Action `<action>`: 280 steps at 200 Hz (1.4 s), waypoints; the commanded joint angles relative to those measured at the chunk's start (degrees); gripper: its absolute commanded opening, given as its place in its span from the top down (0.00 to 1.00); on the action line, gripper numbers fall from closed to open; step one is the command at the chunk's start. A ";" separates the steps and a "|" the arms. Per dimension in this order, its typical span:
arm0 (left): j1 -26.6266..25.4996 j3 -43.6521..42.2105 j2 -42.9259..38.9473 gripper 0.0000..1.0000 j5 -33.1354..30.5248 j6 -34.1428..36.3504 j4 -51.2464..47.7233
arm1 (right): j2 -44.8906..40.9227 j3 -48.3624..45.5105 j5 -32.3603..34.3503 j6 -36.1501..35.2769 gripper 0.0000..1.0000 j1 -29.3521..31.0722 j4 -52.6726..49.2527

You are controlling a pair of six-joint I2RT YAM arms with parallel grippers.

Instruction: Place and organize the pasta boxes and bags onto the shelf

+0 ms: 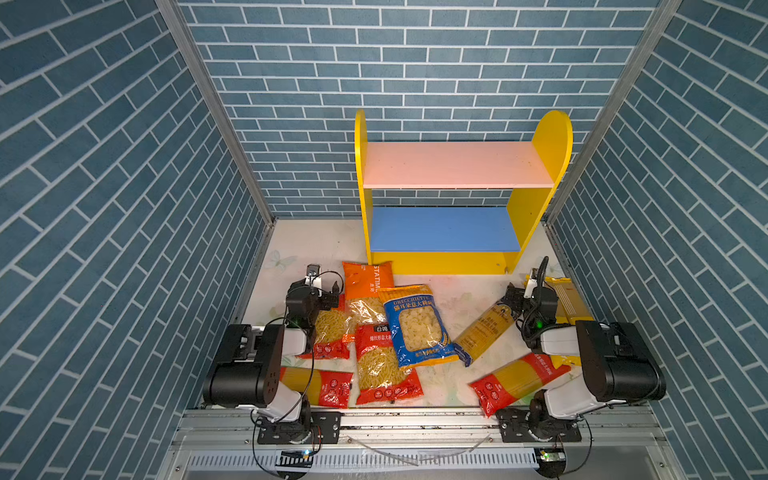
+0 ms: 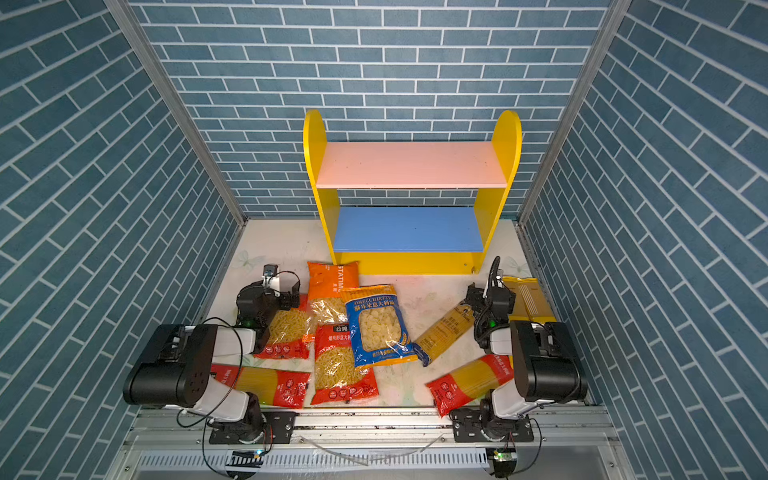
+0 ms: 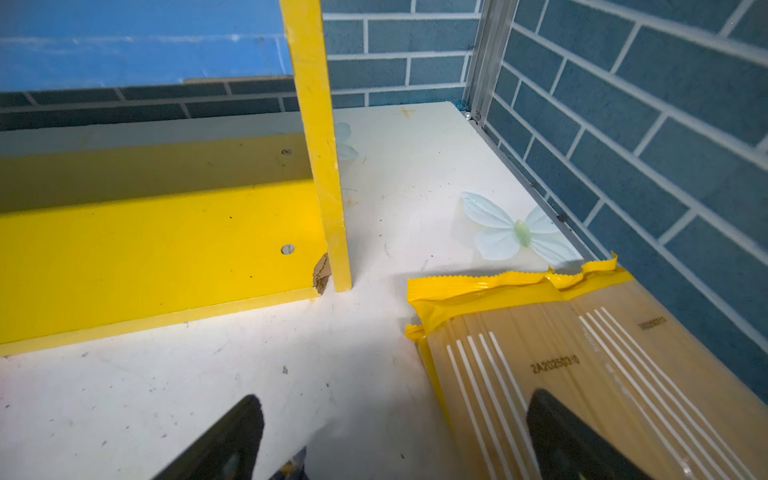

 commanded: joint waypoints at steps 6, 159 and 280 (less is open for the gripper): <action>0.14 -0.49 0.64 0.00 0.16 0.31 2.79 | 0.78 1.51 0.81 -2.55 0.01 -0.29 1.74; 0.13 -0.56 0.56 0.00 1.56 0.94 2.74 | 0.77 1.51 0.83 -2.56 0.01 -0.25 1.74; -0.03 0.53 0.68 0.00 -0.27 0.20 0.83 | 0.68 1.46 0.57 -2.40 0.01 -0.25 1.72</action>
